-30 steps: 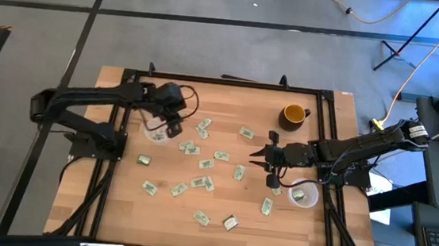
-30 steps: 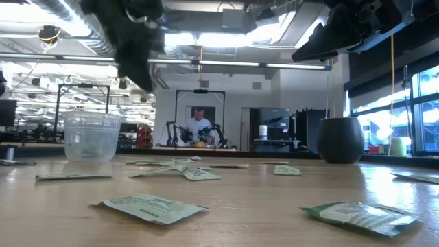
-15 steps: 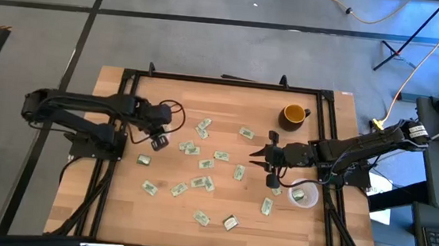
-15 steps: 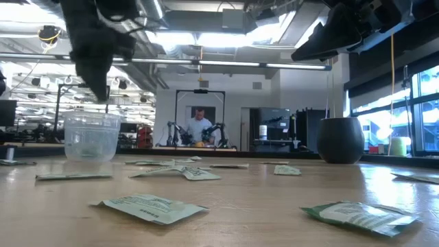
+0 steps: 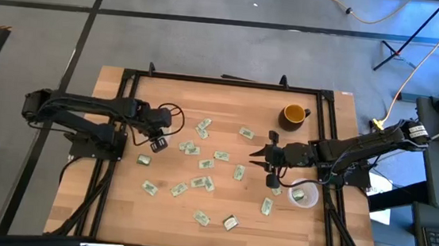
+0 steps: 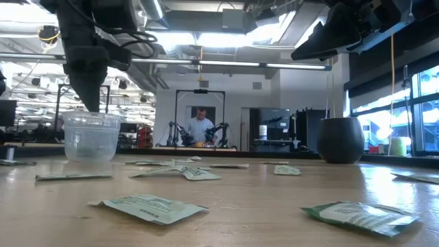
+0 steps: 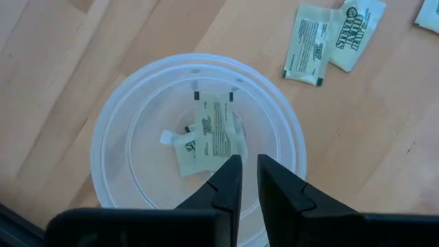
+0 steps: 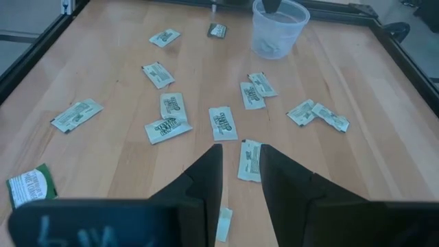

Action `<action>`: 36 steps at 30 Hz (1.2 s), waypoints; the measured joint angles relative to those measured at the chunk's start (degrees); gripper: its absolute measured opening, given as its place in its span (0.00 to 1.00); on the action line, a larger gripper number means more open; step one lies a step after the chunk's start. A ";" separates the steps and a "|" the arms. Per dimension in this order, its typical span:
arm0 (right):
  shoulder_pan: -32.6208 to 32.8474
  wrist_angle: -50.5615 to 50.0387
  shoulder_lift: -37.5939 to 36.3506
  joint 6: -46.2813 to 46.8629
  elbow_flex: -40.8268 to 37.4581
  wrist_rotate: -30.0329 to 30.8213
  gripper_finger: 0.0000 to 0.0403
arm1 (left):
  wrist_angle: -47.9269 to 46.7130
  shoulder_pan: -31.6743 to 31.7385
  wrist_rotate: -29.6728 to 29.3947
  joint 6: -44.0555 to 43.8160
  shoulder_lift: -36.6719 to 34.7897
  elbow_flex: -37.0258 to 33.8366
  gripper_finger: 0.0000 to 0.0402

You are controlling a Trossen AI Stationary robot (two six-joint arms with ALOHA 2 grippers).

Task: Pick and place Stevia / Truvia into bins
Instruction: Put the white stevia packet into the left transparent container

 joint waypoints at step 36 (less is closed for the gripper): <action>0.01 -0.11 0.00 0.04 0.00 0.00 0.25 | 11.81 -37.39 4.59 -4.25 14.02 7.13 0.11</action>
